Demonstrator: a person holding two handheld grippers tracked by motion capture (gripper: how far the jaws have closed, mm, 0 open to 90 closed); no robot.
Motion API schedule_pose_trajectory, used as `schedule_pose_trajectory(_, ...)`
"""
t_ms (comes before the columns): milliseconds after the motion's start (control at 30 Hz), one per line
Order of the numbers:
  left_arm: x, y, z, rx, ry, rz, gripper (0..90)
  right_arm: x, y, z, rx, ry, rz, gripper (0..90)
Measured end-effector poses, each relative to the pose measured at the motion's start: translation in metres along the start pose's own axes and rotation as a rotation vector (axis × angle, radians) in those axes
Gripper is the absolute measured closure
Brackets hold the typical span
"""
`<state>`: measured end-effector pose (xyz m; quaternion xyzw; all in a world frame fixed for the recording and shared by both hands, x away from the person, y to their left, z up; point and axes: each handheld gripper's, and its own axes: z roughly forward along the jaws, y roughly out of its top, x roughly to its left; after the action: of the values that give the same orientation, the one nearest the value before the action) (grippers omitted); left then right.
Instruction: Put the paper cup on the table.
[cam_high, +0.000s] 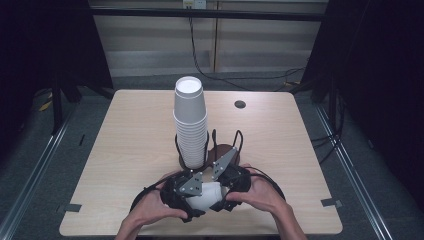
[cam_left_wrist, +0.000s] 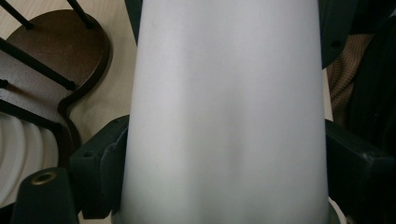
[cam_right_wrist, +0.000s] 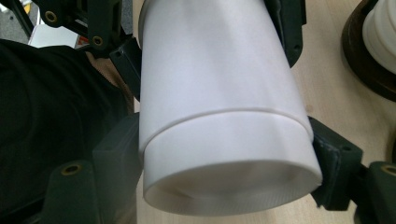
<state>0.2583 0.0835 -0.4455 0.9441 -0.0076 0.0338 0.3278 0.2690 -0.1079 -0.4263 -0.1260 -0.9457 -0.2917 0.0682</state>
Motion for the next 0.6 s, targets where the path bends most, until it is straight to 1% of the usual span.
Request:
schedule_pose_trajectory(33,0.0,-0.001,-0.001,-0.011,0.006,0.006,14.0,0.0,0.0,0.0,-0.001,0.004,-0.002,23.8)
schedule_pose_trajectory(67,0.0,-0.001,-0.002,-0.021,0.0,0.005,14.0,0.0,0.0,0.0,-0.001,0.001,-0.002,23.7)
schedule_pose_trajectory(100,0.0,-0.002,-0.003,-0.032,0.008,0.003,14.1,0.0,0.0,0.0,-0.001,0.003,0.0,23.8)
schedule_pose_trajectory(133,0.001,-0.002,-0.003,-0.041,0.004,0.008,14.2,0.0,0.0,0.0,-0.003,0.003,-0.003,23.8)
schedule_pose_trajectory(167,0.0,-0.003,-0.004,-0.041,0.009,0.007,14.3,0.0,0.0,0.0,-0.005,0.002,-0.002,23.9)
schedule_pose_trajectory(200,0.0,-0.003,-0.004,-0.047,0.009,0.013,14.3,0.0,0.0,0.0,-0.002,0.002,0.004,23.9)
schedule_pose_trajectory(233,0.001,-0.003,-0.005,-0.044,0.011,0.026,14.3,-0.001,0.0,0.0,-0.002,0.002,0.0,23.9)
schedule_pose_trajectory(267,0.001,-0.003,-0.005,-0.052,0.014,0.026,14.3,0.0,0.0,0.0,-0.002,0.002,0.001,23.9)
schedule_pose_trajectory(300,0.0,-0.003,-0.006,-0.064,0.015,0.015,14.3,-0.001,0.0,0.0,-0.009,0.001,-0.004,23.9)
schedule_pose_trajectory(333,0.0,-0.003,-0.006,-0.078,0.024,0.009,14.3,-0.001,0.0,-0.001,-0.007,-0.002,0.001,23.9)
schedule_pose_trajectory(400,0.001,-0.004,-0.01,-0.096,0.02,0.013,14.4,-0.001,-0.001,-0.002,-0.022,-0.009,-0.003,23.9)
schedule_pose_trajectory(467,0.001,-0.004,-0.011,-0.114,0.019,0.009,14.4,-0.001,-0.001,-0.003,-0.026,-0.008,0.0,23.8)
schedule_pose_trajectory(567,0.002,-0.004,-0.013,-0.137,0.028,0.016,14.6,-0.001,-0.002,-0.005,-0.028,-0.014,0.007,23.8)
schedule_pose_trajectory(600,0.003,-0.004,-0.014,-0.145,0.027,0.015,14.7,-0.001,-0.002,-0.005,-0.025,-0.016,0.001,23.8)
